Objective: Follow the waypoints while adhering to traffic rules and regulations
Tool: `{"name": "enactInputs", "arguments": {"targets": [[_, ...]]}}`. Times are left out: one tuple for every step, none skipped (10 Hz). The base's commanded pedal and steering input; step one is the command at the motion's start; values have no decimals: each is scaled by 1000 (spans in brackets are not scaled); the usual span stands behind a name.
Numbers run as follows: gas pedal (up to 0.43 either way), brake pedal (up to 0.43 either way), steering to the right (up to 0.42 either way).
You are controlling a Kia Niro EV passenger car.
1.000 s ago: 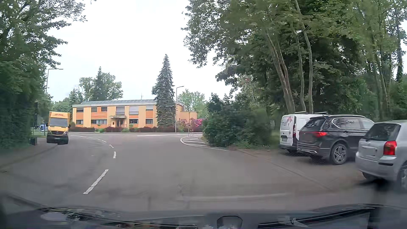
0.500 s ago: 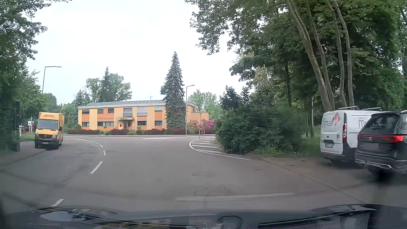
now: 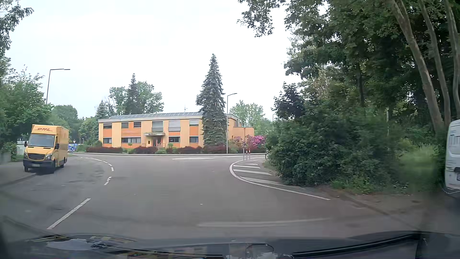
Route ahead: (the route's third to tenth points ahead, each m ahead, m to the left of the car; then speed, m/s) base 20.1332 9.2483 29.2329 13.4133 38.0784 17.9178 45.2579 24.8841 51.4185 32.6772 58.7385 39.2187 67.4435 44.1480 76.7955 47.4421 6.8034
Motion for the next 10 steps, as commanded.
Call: {"name": "enactInputs", "arguments": {"targets": [[39,0,-87],[39,0,-91],[39,0,-92],[39,0,-92],[39,0,-94],[39,0,-97],[47,0,-101],[47,0,-101],[47,0,-101],[47,0,-101]]}}
